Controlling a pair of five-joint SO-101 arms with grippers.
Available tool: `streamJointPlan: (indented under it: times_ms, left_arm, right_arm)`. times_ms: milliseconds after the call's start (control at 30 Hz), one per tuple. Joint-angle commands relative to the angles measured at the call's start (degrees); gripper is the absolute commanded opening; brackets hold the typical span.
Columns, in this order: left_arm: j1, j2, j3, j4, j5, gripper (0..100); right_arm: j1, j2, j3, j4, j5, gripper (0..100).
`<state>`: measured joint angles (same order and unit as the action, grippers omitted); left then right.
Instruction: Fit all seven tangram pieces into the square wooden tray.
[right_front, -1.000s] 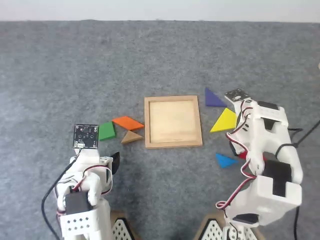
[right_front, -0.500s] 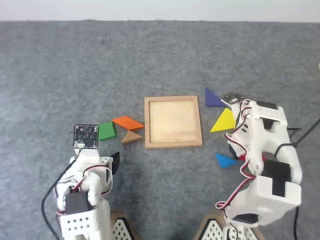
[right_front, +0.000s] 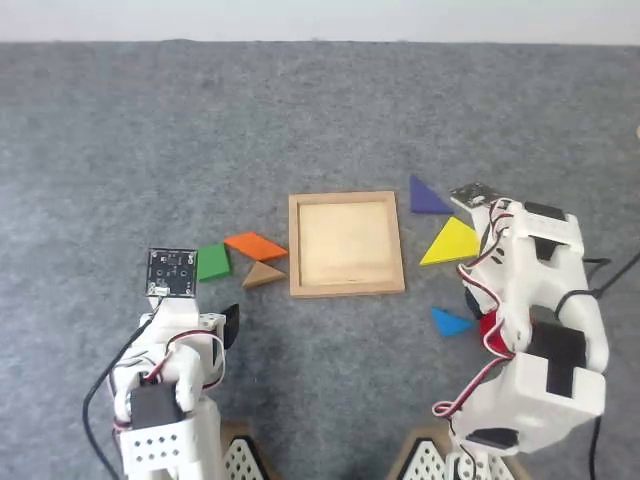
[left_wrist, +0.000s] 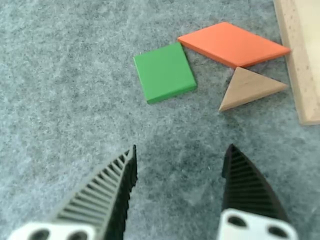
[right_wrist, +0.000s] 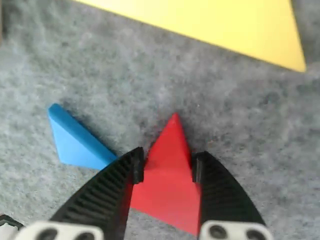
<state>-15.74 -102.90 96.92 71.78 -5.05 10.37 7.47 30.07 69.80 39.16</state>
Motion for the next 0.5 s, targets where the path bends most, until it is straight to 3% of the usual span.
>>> streamJointPlan:
  times_ms: [0,100,233,333,467]
  left_arm:
    - [-0.26,-0.62,-0.40,0.18,-0.44,27]
    - [-0.26,-0.62,-0.40,0.18,-0.44,27]
    - [-0.26,-0.62,-0.40,0.18,-0.44,27]
    - [-0.09,-0.62,-0.40,0.18,-0.44,27]
    - [-0.09,-0.62,-0.40,0.18,-0.44,27]
  right_arm:
    - [0.04,0.92,0.26,-0.13,0.44,8.0]
    - [0.57,0.92,-0.62,-0.13,-1.67,7.2]
    - [2.95,-2.77,-3.43,3.30,-1.85,15.1]
    - [1.01,-12.35,-3.25,10.77,1.49,22.3]
    - [-0.04,-28.62,4.84,14.81,4.57,23.4]
